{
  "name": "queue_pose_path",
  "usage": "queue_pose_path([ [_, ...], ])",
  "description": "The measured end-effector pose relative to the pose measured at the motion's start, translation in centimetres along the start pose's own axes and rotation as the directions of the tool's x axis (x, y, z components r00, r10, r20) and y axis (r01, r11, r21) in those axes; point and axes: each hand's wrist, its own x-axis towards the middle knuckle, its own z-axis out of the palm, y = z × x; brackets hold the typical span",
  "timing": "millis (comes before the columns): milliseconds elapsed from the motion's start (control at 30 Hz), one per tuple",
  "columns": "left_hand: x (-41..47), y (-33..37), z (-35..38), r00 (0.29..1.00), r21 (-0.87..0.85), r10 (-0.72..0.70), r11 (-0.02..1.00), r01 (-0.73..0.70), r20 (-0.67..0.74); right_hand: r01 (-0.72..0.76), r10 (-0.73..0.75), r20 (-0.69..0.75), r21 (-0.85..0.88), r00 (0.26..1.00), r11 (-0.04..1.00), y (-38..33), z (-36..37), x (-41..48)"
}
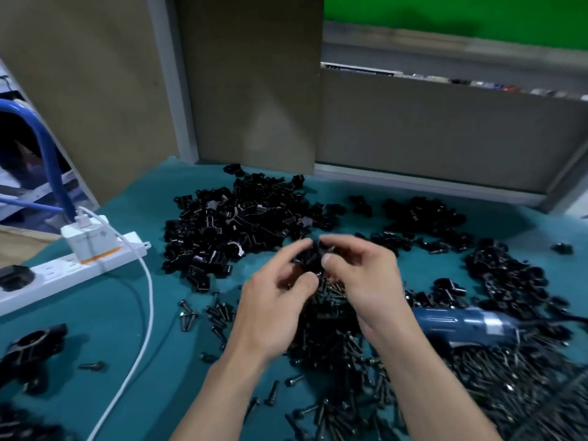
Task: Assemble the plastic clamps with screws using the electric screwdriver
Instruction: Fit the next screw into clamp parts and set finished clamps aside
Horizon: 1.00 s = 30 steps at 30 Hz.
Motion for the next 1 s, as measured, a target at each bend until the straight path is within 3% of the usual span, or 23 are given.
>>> queue_pose_path([
  [133,-2.0,-0.7,1.2,0.990,-0.040,0.017,0.999,-0.012,0.143,-0.014,0.017,0.030,-0.082,0.999,0.997,1.0,-2.2,-5.4],
  [267,-2.6,-0.2,2.5,0.971,-0.350,-0.145,0.914,0.205,0.190,-0.132,0.142,-0.034,0.205,0.989,0.970,1.8,-2.7,-7.5],
  [333,-2.7,-0.1,3.3,0.965,-0.391,-0.152,0.892,0.227,0.213,-0.136,0.148,-0.046,0.202,0.988,0.970,2.1,-2.7,-7.6],
  [467,-2.8,0.1,4.5,0.959,-0.491,-0.172,0.830,0.263,0.223,-0.110,0.100,-0.116,-0.076,0.988,0.991,2.0,-3.3,-7.4],
  [667,-2.8,0.1,4.7,0.943,-0.619,-0.216,0.713,0.329,0.253,-0.071,-0.012,-0.223,-0.361,0.975,0.930,1.7,-2.1,-8.7],
  [800,-2.9,-0.2,4.5,0.959,-0.544,-0.141,0.799,0.257,0.247,0.018,-0.125,-0.242,-0.400,0.962,0.917,2.3,-1.7,-8.8],
  [933,-3.3,0.1,5.0,0.978,-0.235,-0.014,0.970,0.064,0.209,0.264,-0.402,-0.312,-0.402,0.861,0.877,2.7,-1.5,-9.0],
  [1000,-3.4,0.3,5.1,0.987,-0.295,0.004,0.955,0.044,0.162,0.309,-0.410,-0.310,-0.325,0.858,0.894,2.7,-1.4,-9.1],
])
